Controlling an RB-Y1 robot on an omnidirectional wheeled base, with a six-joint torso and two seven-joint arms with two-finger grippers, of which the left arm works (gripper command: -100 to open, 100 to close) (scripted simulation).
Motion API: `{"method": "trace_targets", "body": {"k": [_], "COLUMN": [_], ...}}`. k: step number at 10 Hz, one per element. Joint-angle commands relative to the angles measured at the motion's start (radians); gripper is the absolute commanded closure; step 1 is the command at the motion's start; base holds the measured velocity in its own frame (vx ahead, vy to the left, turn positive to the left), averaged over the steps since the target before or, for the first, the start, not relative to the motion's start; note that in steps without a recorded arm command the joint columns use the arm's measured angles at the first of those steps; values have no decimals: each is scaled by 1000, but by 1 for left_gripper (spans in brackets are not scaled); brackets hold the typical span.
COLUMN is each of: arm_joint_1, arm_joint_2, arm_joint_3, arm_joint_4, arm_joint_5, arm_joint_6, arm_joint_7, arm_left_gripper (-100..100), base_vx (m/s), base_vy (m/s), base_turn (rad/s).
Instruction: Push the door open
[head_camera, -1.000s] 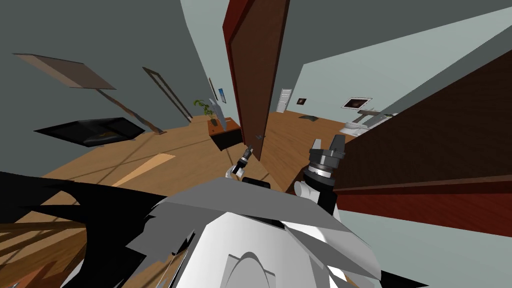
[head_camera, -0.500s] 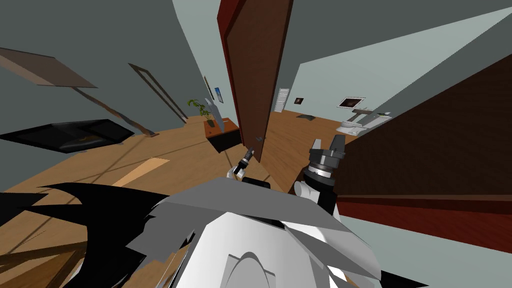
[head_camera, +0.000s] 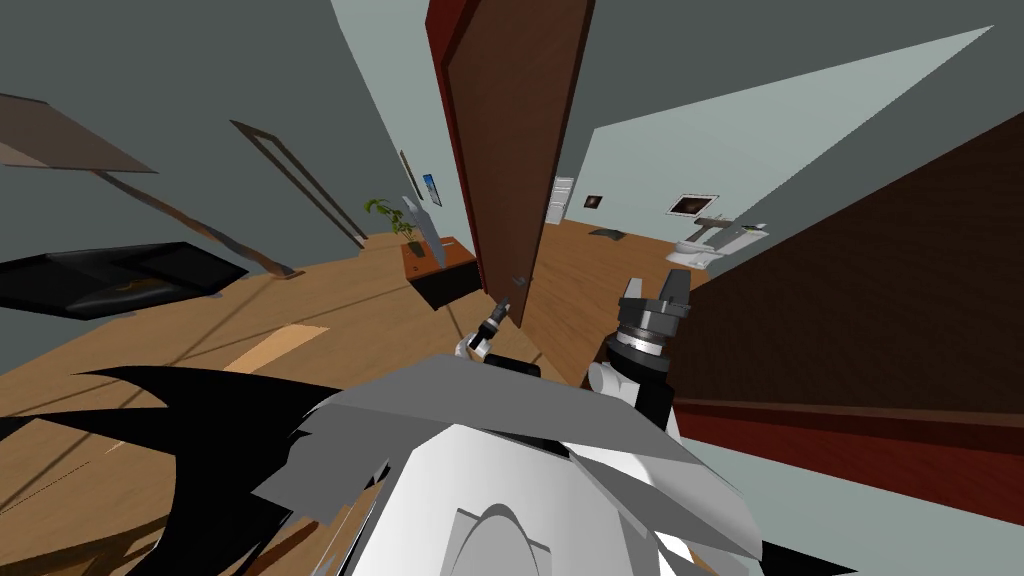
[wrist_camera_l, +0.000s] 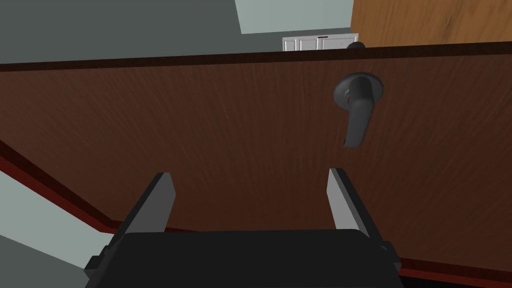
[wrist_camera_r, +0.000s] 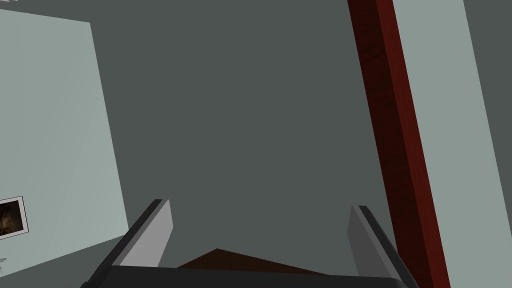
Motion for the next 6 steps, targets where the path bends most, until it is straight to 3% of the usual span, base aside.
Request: {"method": "trace_targets", "body": {"k": [1, 6], "arm_joint_1": [-15, -47], "arm_joint_2": [-1, -4], "arm_joint_3": [-11, -35], "arm_joint_4": [42, 130], "arm_joint_5": [-2, -6], "arm_joint_6": [-11, -30], "arm_joint_7": [8, 25], "arm_left_gripper": [-100, -100], "base_vx": [127, 87], "base_vy": [63, 104], "base_turn": [-107, -67]}}
